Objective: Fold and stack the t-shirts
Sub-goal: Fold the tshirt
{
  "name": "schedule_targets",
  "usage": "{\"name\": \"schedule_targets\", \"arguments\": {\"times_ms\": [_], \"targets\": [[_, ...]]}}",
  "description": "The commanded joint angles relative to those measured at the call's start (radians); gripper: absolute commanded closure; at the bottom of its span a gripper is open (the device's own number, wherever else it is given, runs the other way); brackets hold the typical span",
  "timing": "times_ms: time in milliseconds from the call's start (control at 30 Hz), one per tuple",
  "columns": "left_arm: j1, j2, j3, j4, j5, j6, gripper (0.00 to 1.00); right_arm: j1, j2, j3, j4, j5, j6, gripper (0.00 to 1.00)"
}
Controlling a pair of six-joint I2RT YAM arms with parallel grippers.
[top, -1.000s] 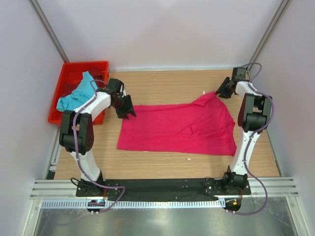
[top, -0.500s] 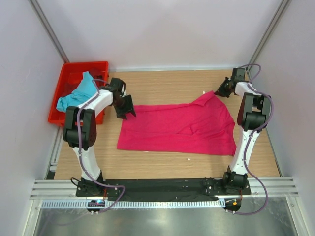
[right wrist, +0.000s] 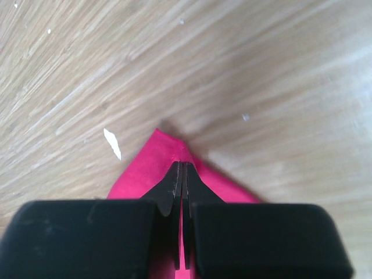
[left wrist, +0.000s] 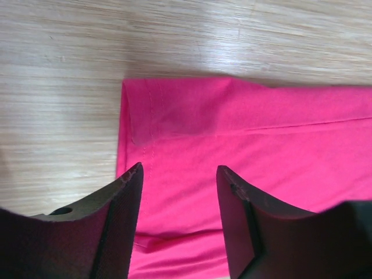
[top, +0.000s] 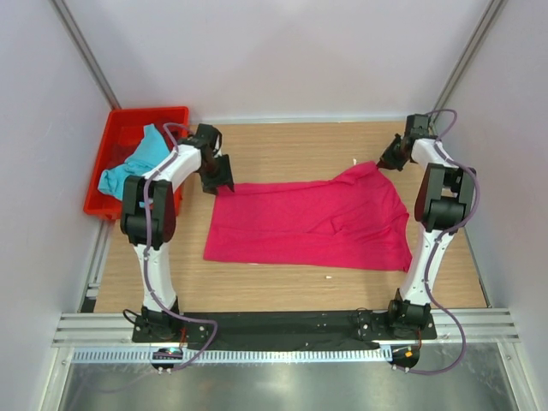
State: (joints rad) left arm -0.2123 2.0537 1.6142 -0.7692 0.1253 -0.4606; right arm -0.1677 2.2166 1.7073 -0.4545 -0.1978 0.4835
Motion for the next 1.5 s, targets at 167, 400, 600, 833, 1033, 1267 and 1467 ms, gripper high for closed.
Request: {"name": "schedule_targets", "arguments": {"times_ms": [167, 400, 600, 833, 1033, 1267, 1467], "targets": [[0.013, 0.020, 0.023, -0.021, -0.026, 0.039, 0.48, 0.000, -0.190, -0.152, -0.154, 0.041, 0.087, 0.99], [0.014, 0.034, 0.029, -0.019, -0.001, 0.034, 0.48, 0.000, -0.167, -0.155, -0.179, 0.020, 0.064, 0.83], [0.014, 0.019, 0.006, -0.018, -0.006, 0.042, 0.48, -0.001, -0.167, -0.136, -0.167, 0.028, 0.023, 0.71], [0.013, 0.006, -0.030, -0.004, 0.000, 0.039, 0.49, -0.006, -0.140, -0.129, -0.156, 0.032, 0.003, 0.69], [0.013, 0.000, -0.048, -0.002, -0.004, 0.043, 0.49, -0.007, -0.135, -0.152, -0.151, 0.031, 0.009, 0.68], [0.014, -0.006, -0.056, -0.004, -0.001, 0.042, 0.49, -0.012, -0.129, -0.160, -0.142, 0.029, 0.014, 0.68], [0.013, -0.013, -0.060, -0.002, -0.004, 0.043, 0.48, -0.018, -0.109, -0.153, -0.124, 0.031, 0.020, 0.68]]}}
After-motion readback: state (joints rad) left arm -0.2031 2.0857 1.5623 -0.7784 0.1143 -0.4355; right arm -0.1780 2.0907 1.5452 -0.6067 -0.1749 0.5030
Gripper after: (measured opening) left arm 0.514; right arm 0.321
